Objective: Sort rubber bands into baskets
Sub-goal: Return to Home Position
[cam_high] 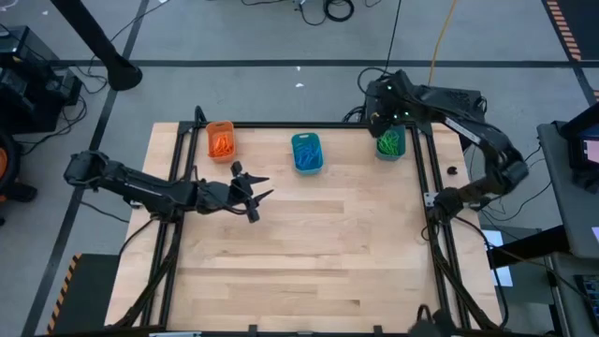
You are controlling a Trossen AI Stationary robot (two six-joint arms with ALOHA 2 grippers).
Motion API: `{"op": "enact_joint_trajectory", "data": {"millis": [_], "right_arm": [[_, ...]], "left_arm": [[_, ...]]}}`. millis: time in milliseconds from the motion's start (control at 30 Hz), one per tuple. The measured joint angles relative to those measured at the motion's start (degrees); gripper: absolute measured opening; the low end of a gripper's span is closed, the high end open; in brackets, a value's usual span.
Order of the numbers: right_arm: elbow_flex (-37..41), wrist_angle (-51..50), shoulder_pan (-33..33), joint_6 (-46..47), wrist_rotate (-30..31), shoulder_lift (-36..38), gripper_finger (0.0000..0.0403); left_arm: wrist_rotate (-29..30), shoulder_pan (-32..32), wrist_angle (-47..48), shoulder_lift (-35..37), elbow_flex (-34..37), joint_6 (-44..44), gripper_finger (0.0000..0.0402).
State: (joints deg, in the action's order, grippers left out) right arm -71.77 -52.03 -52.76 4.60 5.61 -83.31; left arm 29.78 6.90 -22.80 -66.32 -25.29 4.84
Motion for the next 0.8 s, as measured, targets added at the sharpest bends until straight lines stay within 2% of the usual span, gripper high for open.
{"op": "enact_joint_trajectory", "data": {"millis": [133,433,633,800], "right_arm": [[0.0,3.5,5.1,0.7,-4.2,6.6,0.0168],[0.0,5.2,20.8,4.9,-4.1,17.1,0.0168],[1.1,5.2,31.3,7.6,1.7,22.0,0.0168],[7.8,9.1,38.3,10.0,7.5,26.8,0.0168]], "left_arm": [[0.0,0.0,3.5,4.5,0.0,0.0,0.0185],[-1.5,0.0,12.1,16.8,0.0,0.0,0.0185],[-1.5,0.0,16.9,24.3,2.0,-0.6,0.0185],[-1.5,0.0,22.3,29.9,2.5,-2.4,0.0185]]}}
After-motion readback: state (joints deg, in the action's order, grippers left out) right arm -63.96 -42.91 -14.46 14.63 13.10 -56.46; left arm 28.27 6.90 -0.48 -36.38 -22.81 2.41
